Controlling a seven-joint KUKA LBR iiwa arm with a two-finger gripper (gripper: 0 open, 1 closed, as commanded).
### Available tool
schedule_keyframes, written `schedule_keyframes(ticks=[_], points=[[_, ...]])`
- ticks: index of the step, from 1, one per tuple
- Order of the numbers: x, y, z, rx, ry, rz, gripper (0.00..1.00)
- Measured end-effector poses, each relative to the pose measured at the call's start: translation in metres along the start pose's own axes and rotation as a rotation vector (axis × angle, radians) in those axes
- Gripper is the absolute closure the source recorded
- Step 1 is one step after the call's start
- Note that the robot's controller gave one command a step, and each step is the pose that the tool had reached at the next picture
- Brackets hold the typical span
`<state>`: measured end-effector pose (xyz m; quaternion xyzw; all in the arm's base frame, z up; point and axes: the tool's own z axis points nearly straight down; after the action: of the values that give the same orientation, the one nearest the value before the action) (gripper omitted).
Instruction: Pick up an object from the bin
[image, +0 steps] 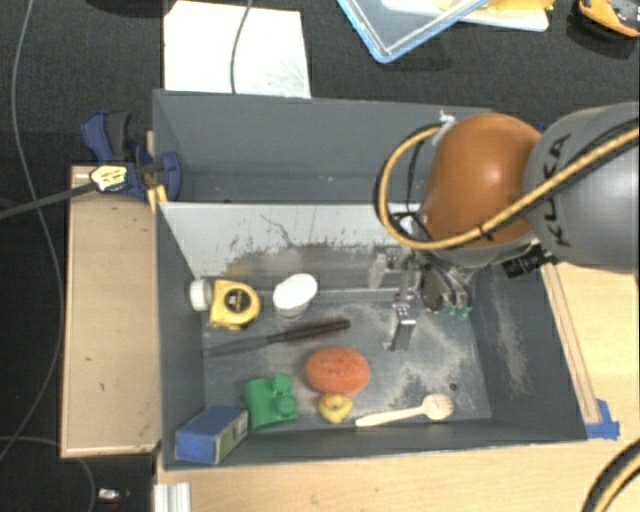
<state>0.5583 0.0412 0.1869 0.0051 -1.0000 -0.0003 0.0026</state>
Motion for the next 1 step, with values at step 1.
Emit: schedule_keyframes(ticks=[1], points=[[-0.0016,-0.0002,-0.0046,0.000,-0.008,0.001,0.00]])
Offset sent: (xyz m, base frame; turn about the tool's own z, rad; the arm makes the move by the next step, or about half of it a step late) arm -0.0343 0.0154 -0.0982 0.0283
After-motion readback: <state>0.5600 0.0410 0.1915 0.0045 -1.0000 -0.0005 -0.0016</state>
